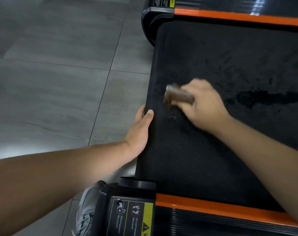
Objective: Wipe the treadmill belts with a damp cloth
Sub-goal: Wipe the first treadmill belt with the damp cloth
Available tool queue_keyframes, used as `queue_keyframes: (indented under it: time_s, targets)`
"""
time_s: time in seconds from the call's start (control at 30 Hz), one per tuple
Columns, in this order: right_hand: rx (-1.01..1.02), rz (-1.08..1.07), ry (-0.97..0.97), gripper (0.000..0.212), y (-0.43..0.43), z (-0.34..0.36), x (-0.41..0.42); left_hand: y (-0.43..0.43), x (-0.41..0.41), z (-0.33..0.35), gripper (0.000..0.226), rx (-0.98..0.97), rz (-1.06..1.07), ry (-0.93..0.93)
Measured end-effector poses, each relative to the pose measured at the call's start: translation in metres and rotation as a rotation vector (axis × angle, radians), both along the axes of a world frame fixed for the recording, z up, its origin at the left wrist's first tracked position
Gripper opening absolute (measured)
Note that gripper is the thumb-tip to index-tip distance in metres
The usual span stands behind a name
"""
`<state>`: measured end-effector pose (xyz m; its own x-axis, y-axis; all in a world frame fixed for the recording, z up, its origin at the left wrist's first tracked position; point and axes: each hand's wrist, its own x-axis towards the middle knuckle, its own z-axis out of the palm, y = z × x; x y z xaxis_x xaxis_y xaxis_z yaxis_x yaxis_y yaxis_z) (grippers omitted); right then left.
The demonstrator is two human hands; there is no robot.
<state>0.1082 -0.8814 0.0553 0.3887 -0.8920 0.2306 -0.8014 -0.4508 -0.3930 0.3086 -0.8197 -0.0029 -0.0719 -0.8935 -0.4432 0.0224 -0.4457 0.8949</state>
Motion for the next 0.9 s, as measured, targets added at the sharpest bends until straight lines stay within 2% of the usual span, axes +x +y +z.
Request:
queue_keyframes:
  time_s: [0.07, 0.1, 0.27, 0.33, 0.37, 0.43, 0.5, 0.53, 0.57, 0.67, 0.73, 0.87, 0.9]
  targets:
    - [-0.005, -0.171, -0.04, 0.036, -0.023, -0.001, 0.004, -0.003, 0.0, -0.002, 0.06, 0.012, 0.005, 0.009]
    - [0.001, -0.187, -0.057, 0.035, -0.019, -0.003, 0.005, -0.005, 0.001, -0.002, 0.056, 0.027, 0.012, 0.018]
    - [0.179, 0.167, -0.102, 0.036, 0.074, 0.005, 0.0, -0.017, 0.0, -0.008, 0.059, 0.123, 0.046, 0.095]
    - [0.156, 0.214, -0.046, 0.032, 0.069, 0.006, -0.004, -0.018, 0.0, -0.009, 0.055, 0.133, 0.047, 0.11]
    - [0.105, 0.194, -0.013, 0.028, 0.056, 0.005, -0.002, -0.018, 0.001, -0.01, 0.06, 0.134, 0.044, 0.119]
    - [0.01, 0.01, 0.004, 0.025, 0.013, 0.0, 0.004, -0.026, 0.002, -0.009, 0.068, 0.137, 0.03, 0.146]
    - [0.009, -0.187, -0.03, 0.032, -0.015, 0.0, 0.012, -0.043, 0.004, -0.007, 0.074, 0.142, -0.003, 0.164]
    - [0.014, -0.198, -0.041, 0.035, -0.012, -0.003, 0.016, -0.055, 0.004, -0.006, 0.08, 0.154, -0.024, 0.173]
    - [0.019, -0.138, -0.033, 0.035, 0.003, -0.002, 0.018, -0.065, 0.003, -0.004, 0.085, 0.161, -0.028, 0.178]
    - [0.156, 0.22, -0.046, 0.031, 0.072, 0.005, 0.017, -0.088, -0.003, -0.002, 0.09, 0.108, 0.016, 0.123]
    - [0.206, 0.31, -0.03, 0.032, 0.08, 0.006, 0.012, -0.091, -0.005, -0.001, 0.098, 0.082, 0.017, 0.112]
    - [0.078, 0.014, -0.045, 0.042, 0.036, 0.004, 0.025, -0.09, -0.006, 0.0, 0.105, 0.088, 0.015, 0.106]
    - [0.072, 0.008, -0.063, 0.043, 0.039, 0.002, 0.028, -0.089, -0.006, 0.0, 0.104, 0.095, 0.021, 0.12]
